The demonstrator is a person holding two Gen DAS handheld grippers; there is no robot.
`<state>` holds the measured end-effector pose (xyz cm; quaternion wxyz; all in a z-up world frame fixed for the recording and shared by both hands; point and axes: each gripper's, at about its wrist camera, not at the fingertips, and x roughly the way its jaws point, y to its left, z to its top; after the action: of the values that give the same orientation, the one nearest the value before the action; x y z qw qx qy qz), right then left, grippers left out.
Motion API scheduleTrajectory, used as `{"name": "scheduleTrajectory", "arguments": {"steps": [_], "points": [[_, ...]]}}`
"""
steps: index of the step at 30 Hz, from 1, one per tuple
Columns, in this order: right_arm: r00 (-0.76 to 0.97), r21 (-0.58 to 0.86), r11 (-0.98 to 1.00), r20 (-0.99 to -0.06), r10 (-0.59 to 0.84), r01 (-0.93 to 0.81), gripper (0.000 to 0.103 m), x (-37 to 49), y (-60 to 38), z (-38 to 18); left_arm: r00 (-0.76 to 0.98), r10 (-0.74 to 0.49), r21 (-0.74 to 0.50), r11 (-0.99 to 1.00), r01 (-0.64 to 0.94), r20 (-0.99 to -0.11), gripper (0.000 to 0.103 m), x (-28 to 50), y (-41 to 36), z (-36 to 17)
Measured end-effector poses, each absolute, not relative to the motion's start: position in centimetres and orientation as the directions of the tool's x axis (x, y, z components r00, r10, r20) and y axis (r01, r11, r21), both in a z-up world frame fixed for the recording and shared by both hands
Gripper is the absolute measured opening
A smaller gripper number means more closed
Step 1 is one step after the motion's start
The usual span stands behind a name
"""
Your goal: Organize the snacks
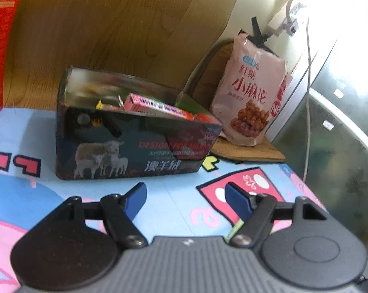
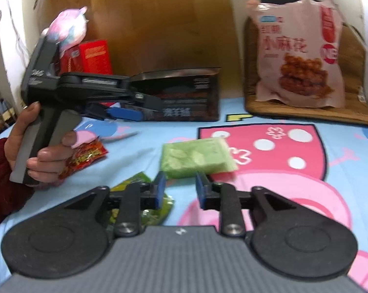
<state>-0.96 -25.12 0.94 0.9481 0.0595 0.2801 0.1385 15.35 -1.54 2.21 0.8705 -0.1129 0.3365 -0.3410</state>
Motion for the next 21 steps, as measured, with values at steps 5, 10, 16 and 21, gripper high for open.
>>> {"name": "scheduleTrajectory", "arguments": {"steps": [5, 10, 16, 21], "points": [[0.824, 0.229, 0.952, -0.485, 0.294, -0.205, 0.044, -1.7, -26.7, 0.9, 0.542, -0.68, -0.448, 0.733, 0.512, -0.494, 0.073, 14.5, -0.5, 3.9], [0.819, 0.234, 0.944, -0.476, 0.319, -0.231, 0.053, -0.9, -27.1, 0.6, 0.476, -0.695, -0.46, 0.716, 0.525, -0.539, 0.073, 12.9, -1.5, 3.9], [0.774, 0.21, 0.933, -0.52, 0.36, -0.293, 0.072, 1.9, -27.9, -0.2, 0.348, -0.706, -0.523, 0.698, 0.49, -0.616, 0.075, 12.5, -4.8, 1.1], [0.708, 0.159, 0.906, -0.576, 0.407, -0.392, 0.075, 4.7, -27.2, -1.1, 0.336, -0.703, -0.513, 0.697, 0.502, -0.626, 0.061, 12.8, -7.6, 0.3]]}}
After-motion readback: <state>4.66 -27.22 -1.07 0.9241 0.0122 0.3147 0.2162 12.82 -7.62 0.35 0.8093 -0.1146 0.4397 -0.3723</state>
